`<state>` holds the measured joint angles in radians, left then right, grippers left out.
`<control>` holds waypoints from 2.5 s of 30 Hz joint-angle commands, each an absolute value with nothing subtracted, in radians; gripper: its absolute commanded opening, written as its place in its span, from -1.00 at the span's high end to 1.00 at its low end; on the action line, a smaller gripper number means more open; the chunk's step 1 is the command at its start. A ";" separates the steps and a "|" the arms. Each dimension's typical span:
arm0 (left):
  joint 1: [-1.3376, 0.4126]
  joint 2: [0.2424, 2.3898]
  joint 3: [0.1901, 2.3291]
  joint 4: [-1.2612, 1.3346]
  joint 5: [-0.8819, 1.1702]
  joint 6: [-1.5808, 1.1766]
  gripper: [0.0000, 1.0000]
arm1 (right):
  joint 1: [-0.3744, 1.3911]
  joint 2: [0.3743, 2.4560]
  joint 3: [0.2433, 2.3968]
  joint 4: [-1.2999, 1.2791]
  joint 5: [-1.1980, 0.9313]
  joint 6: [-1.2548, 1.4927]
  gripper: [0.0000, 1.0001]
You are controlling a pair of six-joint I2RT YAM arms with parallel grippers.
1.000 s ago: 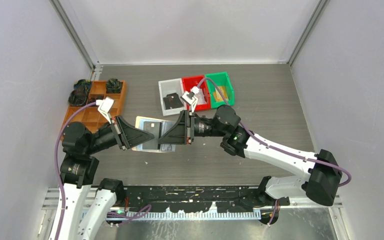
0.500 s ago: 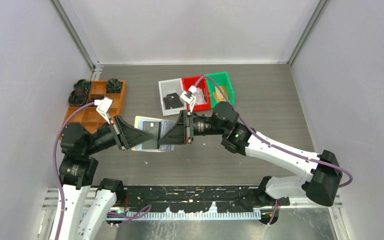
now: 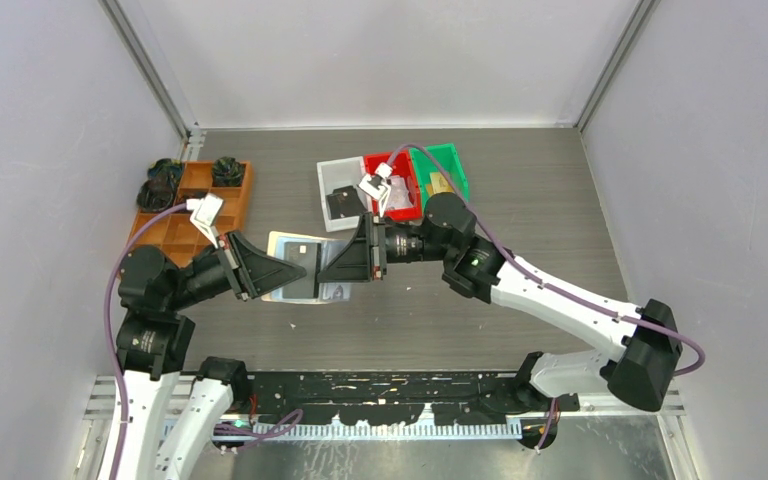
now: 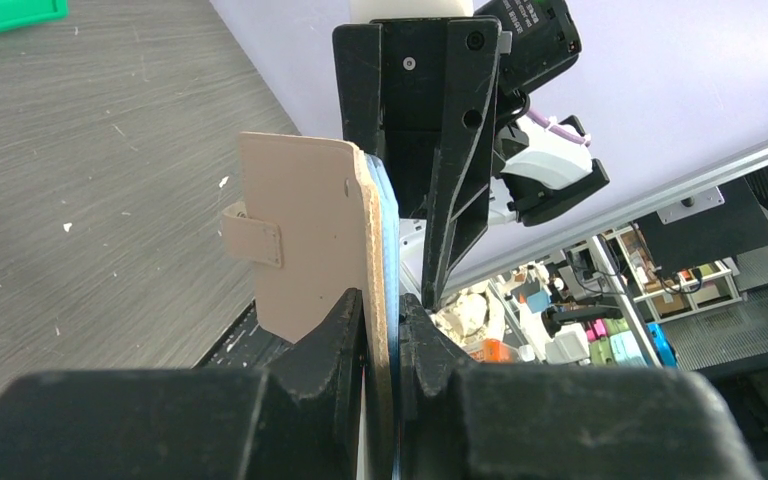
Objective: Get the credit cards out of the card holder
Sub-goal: Remove the credit card from the card holder.
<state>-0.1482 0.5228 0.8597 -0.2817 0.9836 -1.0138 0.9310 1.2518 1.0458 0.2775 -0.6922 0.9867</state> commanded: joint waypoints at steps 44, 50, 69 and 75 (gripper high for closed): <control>-0.144 0.505 0.900 -0.281 0.930 -0.978 0.84 | 0.925 1.304 1.039 0.526 -0.679 1.117 0.43; -0.144 0.501 0.908 -0.277 0.936 -0.983 0.84 | 0.938 1.313 1.047 0.480 -0.662 1.078 0.43; -0.144 0.485 0.908 -0.277 0.943 -0.989 0.81 | 0.989 1.346 1.056 0.574 -0.636 1.081 0.99; -0.144 0.487 0.912 -0.272 0.945 -1.017 0.72 | 0.988 1.310 0.952 0.731 -0.621 1.119 0.99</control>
<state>-0.1310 0.4824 0.8768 -0.3336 0.8997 -0.9894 0.9474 1.3365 0.9989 0.5407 -0.6590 1.0801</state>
